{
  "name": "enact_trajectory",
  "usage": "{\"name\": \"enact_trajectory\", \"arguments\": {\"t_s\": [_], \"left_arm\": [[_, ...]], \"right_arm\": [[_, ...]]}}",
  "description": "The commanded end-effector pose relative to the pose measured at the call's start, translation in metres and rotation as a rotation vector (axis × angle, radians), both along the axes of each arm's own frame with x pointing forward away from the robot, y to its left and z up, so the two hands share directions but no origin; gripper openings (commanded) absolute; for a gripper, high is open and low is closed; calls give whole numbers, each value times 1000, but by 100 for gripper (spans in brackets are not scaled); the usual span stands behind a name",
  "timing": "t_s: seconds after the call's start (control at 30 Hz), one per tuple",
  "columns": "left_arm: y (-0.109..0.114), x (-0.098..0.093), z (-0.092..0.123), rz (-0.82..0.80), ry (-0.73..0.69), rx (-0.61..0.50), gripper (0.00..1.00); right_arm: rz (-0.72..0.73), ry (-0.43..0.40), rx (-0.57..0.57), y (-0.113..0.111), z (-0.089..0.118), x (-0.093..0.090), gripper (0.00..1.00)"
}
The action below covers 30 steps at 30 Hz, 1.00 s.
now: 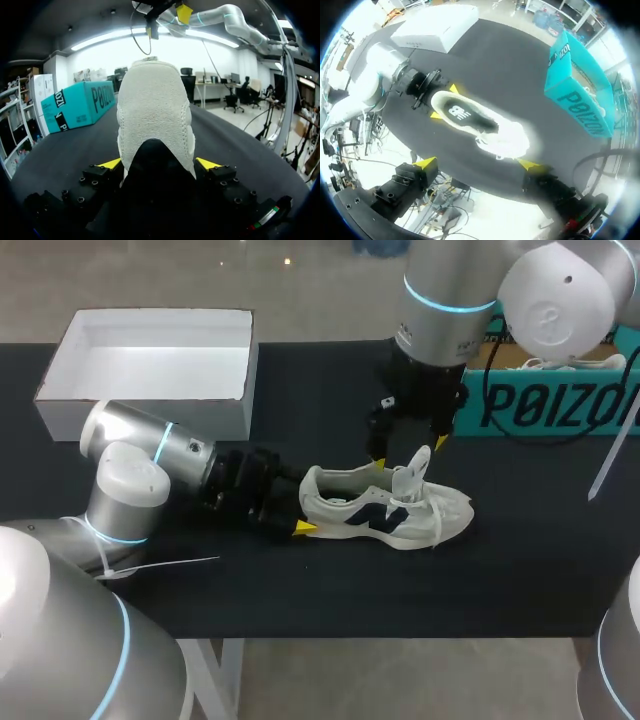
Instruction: Take the shoe out of the shoebox, open the shoe tongue, remove and reinsert the insole, then place the shoe into the shoebox
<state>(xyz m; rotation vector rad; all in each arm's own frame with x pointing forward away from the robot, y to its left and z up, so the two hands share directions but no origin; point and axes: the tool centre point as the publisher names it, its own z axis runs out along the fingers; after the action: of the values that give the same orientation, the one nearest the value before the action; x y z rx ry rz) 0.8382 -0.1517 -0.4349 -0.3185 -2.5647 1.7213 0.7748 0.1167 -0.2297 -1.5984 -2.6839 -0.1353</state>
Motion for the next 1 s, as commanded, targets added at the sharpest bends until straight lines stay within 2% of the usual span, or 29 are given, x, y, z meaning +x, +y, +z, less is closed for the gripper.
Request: {"name": "enact_trajectory", "arguments": {"t_s": [0.03, 0.13, 0.17, 0.3, 0.43, 0.5, 0.77, 1.0], "left_arm": [[0, 0, -2, 0, -1, -1, 0], [0, 0, -2, 0, -1, -1, 0], [0, 0, -2, 0, -1, -1, 0], [0, 0, -2, 0, -1, -1, 0], [0, 0, -2, 0, -1, -1, 0], [0, 0, -2, 0, -1, -1, 0], [0, 0, -2, 0, -1, -1, 0], [0, 0, -2, 0, -1, -1, 0]], "right_arm": [[832, 72, 27, -1, -2, 4, 100], [832, 72, 27, -1, -2, 4, 100], [875, 51, 19, 4, -2, 2, 100], [1021, 80, -5, 19, -7, -4, 100], [1046, 90, -22, 31, -15, -7, 100], [1040, 98, -31, 36, -21, -8, 0], [1114, 118, 14, 55, -46, -1, 0], [1088, 141, 12, 53, -57, 8, 0]]}}
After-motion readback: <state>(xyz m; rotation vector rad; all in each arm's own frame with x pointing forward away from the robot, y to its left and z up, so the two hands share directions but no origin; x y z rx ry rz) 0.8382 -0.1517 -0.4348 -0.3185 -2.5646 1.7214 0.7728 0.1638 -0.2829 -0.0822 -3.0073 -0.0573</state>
